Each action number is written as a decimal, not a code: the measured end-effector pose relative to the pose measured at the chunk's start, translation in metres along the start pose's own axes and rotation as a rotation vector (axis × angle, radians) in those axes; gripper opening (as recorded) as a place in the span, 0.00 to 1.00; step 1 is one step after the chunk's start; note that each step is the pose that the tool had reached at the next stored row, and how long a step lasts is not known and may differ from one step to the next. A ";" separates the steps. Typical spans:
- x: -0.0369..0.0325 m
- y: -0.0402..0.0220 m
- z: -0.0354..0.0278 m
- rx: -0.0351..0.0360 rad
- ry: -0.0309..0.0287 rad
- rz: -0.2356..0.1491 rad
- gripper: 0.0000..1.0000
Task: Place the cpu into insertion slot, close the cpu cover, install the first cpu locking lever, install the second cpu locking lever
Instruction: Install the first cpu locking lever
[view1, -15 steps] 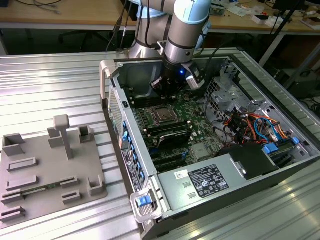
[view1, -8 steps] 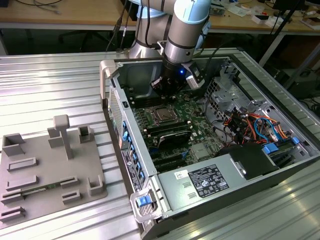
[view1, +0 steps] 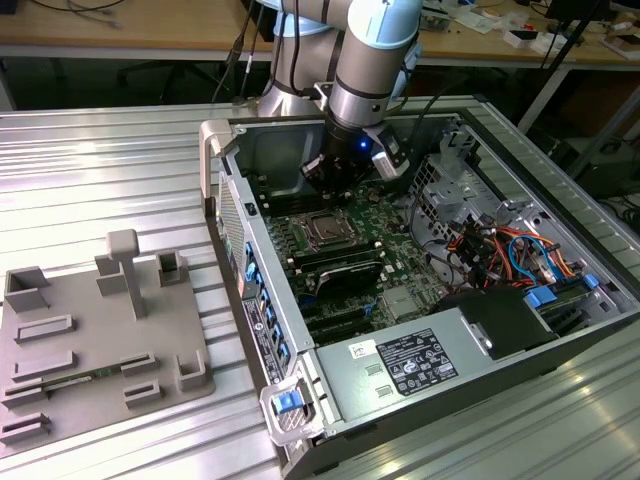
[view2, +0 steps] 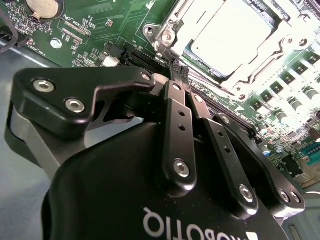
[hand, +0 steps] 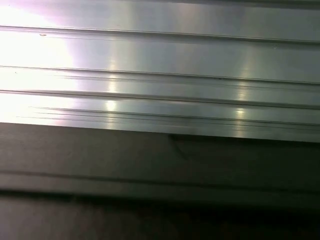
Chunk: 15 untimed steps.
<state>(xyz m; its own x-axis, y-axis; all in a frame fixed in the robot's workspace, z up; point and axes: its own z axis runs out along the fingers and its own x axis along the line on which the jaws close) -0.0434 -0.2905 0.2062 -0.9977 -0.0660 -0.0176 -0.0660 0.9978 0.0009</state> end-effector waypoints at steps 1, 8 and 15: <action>0.0000 0.0000 0.0000 0.0001 0.0001 0.000 0.11; 0.0007 0.0001 0.0004 0.0000 0.0000 0.000 0.11; 0.0010 0.0001 0.0007 0.0000 0.0000 0.000 0.11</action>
<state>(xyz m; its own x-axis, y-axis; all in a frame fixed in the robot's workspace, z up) -0.0444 -0.2905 0.2055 -0.9977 -0.0662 -0.0176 -0.0662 0.9978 0.0009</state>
